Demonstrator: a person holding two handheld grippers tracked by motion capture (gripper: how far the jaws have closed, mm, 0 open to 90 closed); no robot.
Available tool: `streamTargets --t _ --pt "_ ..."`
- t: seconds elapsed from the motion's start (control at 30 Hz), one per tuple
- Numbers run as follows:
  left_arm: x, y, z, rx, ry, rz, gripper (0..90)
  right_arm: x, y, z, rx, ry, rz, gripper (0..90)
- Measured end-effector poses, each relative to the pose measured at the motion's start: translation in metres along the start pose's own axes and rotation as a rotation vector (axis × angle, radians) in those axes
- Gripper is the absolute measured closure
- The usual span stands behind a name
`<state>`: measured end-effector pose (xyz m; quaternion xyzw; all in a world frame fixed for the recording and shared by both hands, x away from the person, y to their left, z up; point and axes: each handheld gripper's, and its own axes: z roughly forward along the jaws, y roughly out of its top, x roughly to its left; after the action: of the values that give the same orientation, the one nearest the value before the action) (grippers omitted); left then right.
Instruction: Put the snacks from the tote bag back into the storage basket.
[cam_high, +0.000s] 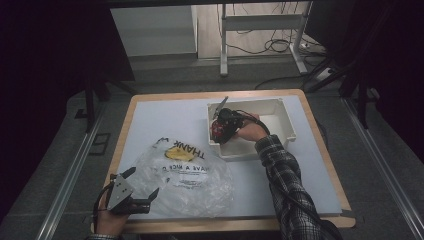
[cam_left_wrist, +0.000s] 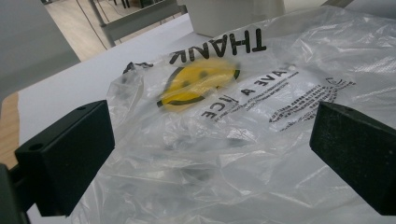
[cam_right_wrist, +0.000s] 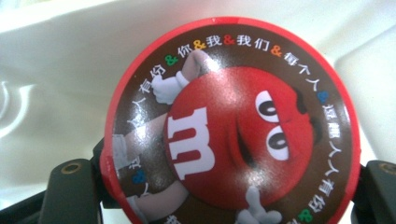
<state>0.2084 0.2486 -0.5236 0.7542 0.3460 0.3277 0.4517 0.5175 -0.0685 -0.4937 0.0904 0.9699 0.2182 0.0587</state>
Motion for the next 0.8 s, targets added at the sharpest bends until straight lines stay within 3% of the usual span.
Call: streamTargets --t 0.23,0.37,0.8 --pt "-0.0004 0.0001 0.0002 0.002 -0.001 0.002 0.0 -0.0007 -0.0013 -0.0002 -0.012 0.000 0.007 24.6" --pt "-0.0008 0.0002 0.0004 0.002 -0.001 0.000 0.0 -0.0009 0.0005 -0.0045 -0.040 -0.005 0.004 19.8" --pt "-0.0011 0.0003 0.0008 0.004 -0.001 0.004 0.0 0.0017 0.0003 -0.0086 -0.052 -0.022 -0.006 12.9"
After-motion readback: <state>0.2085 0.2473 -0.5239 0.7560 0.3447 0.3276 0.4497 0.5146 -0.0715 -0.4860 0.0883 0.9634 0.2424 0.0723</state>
